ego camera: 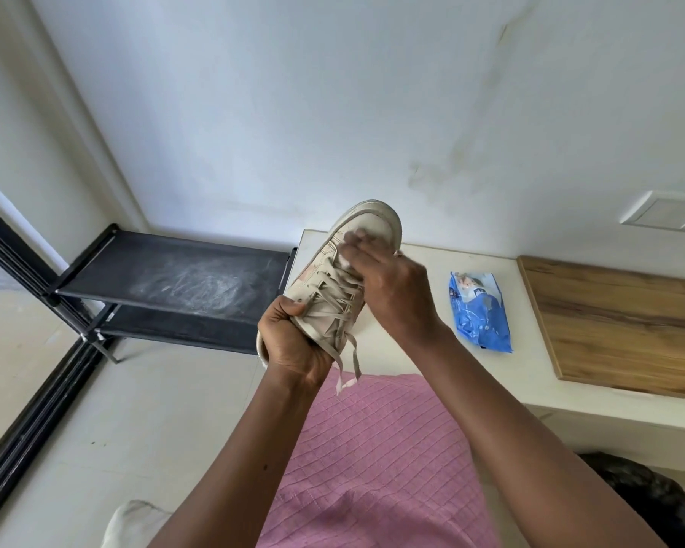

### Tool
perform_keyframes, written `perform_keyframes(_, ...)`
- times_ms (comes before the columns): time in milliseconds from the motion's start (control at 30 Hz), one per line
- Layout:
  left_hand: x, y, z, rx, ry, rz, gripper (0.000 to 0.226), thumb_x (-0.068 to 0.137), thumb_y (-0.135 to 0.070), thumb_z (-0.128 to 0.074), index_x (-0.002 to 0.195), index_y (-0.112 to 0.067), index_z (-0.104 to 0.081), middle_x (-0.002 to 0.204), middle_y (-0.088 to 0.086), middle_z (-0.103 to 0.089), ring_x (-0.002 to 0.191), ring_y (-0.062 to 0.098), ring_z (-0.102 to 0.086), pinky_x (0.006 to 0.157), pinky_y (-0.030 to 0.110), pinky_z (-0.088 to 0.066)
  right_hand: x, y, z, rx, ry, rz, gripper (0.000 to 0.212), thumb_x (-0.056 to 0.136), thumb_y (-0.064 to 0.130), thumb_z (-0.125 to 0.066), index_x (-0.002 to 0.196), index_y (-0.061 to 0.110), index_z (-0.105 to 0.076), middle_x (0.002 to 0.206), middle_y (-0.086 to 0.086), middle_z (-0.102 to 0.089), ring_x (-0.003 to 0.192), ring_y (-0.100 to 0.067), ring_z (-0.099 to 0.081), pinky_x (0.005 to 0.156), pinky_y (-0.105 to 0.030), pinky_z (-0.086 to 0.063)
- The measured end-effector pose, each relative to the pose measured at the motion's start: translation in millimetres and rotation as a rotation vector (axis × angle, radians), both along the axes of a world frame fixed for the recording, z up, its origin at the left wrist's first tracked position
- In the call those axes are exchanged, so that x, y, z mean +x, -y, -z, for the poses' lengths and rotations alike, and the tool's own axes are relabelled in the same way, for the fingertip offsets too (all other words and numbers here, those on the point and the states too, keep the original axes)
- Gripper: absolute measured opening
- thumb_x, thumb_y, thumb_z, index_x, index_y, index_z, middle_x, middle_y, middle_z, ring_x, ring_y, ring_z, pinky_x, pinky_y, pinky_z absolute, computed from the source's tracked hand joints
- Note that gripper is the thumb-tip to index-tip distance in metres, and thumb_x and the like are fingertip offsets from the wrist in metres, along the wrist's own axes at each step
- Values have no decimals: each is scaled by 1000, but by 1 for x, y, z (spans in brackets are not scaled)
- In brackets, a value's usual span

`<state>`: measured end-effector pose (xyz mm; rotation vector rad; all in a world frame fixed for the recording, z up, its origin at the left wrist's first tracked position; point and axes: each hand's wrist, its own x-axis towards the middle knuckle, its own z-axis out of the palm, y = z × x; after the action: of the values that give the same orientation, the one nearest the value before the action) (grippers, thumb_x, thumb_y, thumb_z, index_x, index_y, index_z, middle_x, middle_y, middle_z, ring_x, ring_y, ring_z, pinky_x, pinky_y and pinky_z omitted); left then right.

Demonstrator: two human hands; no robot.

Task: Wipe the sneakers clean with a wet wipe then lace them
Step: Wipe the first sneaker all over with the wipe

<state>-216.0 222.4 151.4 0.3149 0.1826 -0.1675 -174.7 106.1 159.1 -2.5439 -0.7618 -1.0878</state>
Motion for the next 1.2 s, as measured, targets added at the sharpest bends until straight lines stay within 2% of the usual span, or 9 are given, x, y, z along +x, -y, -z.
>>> perform_keyframes(100, 0, -4, -3, 34, -12, -12, 63, 59, -11, -32, 114, 5, -57, 110, 24, -63, 96, 39, -64, 84, 53, -52, -9, 9, 9, 6, -23, -81, 21, 100, 13, -34, 116, 11, -46, 92, -2, -72, 64, -19, -67, 47, -26, -49)
perform_keyframes(233, -6, -3, 4, 84, -99, -7, 55, 59, -12, -35, 106, 3, -60, 93, 21, -66, 87, 37, -63, 92, 48, -45, -5, 21, 12, -16, 40, -249, 20, 93, 6, -43, 112, 10, -47, 95, 0, -71, 74, -11, -59, 50, -20, -44)
perform_keyframes(367, -5, -3, 7, 148, -141, 31, 66, 58, -12, -36, 120, 3, -55, 118, 24, -55, 109, 40, -51, 109, 50, -28, 4, 23, 21, -100, -2, -249, 48, 80, -3, -62, 121, 8, -40, 81, -3, -71, 54, -18, -62, 40, -27, -48)
perform_keyframes(467, -2, -5, 4, 186, -126, 26, 76, 58, -13, -35, 130, 7, -47, 130, 26, -49, 121, 44, -46, 112, 51, -25, 6, 15, 24, -108, -2, -196, 53, 81, -4, -64, 125, 9, -35, 74, -6, -68, 55, -23, -60, 41, -31, -49)
perform_keyframes(667, 4, -15, -4, 254, -148, 8, 82, 47, -16, -46, 127, 3, -51, 131, 26, -48, 112, 41, -47, 111, 52, -20, 0, -3, 14, -10, 64, -71, 22, 99, 11, -38, 120, 6, -39, 70, -3, -67, 51, -21, -60, 40, -27, -48)
perform_keyframes(733, 4, -17, -8, 269, -141, 4, 89, 46, -17, -48, 132, 6, -46, 138, 27, -44, 114, 41, -47, 111, 53, -19, 1, -8, 19, 26, 27, -29, 32, 94, 5, -45, 125, 6, -35, 77, -6, -70, 57, -26, -64, 43, -31, -51)
perform_keyframes(833, 3, -16, -8, 261, -141, 6, 81, 53, -16, -41, 130, 7, -47, 133, 27, -48, 113, 41, -50, 111, 54, -22, 4, -14, 22, 78, -50, 53, 56, 82, -5, -57, 129, 8, -29, 88, -11, -71, 62, -30, -66, 44, -35, -53)
perform_keyframes(1033, -1, -9, -4, 187, -132, -17, 67, 58, -12, -32, 119, 3, -55, 113, 22, -59, 98, 36, -58, 102, 47, -35, 9, -25, 8, 146, -20, 88, 49, 80, -2, -54, 124, 5, -32, 94, -10, -72, 66, -27, -68, 44, -28, -49)
perform_keyframes(1200, -1, -13, 0, 275, -201, -23, 48, 54, -14, -39, 95, -3, -61, 102, 18, -57, 84, 30, -54, 75, 34, -38, 1, -30, 7, 169, -23, -64, 37, 83, 11, -42, 119, 6, -36, 92, 0, -73, 68, -20, -70, 48, -25, -47)
